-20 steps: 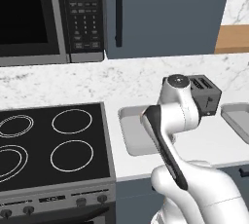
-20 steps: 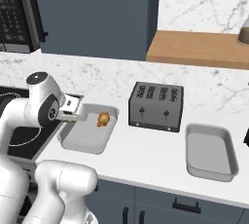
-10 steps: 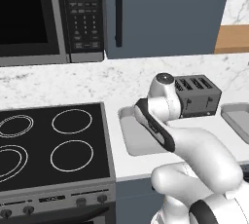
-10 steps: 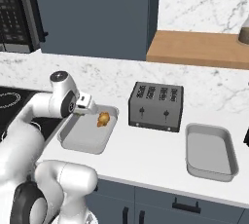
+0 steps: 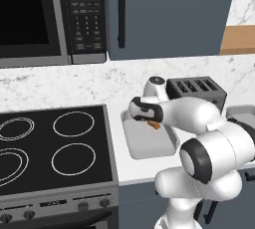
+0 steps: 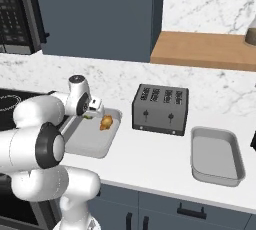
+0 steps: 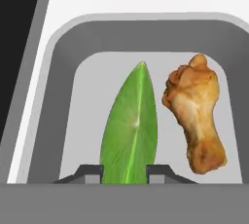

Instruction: Place one lemon wedge and one chicken drumstick in each tupperware on the nearby counter, to pack two identical lunches.

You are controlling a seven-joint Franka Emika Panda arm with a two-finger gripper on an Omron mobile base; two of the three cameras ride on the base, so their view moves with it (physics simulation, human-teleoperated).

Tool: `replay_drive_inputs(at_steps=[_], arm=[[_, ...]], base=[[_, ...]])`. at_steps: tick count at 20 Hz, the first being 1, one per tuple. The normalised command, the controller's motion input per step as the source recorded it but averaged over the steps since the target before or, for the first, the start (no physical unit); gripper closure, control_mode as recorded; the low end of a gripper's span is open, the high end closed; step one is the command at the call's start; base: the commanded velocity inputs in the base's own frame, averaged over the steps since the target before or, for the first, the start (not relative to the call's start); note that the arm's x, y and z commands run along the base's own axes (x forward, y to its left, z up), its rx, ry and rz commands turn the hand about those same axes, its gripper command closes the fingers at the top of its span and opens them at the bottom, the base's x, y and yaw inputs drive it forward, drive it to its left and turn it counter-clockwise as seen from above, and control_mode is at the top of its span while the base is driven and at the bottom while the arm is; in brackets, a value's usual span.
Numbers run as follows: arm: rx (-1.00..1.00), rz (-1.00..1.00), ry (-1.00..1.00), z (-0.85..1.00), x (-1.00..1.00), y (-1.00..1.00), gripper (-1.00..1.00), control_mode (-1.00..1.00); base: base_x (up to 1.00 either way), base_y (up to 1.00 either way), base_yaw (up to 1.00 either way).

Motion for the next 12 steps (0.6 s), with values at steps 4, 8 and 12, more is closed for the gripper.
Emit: replay_drive_inputs(at_steps=[4,8,12], arm=[[-0.02,0.00,0.00,-0.59,0.40,0.23,1.00,-1.00],[-0.01,0.00,-0.01,-0.48,0.15,0.09,1.00,-1.00],[0.00,0.00,-0.02,-0.30,0.00,0.00,1.00,-1.00]], base=[[0.00,0.00,0.00],[0.00,0.00,0.00],[0.00,0.00,0.00]])
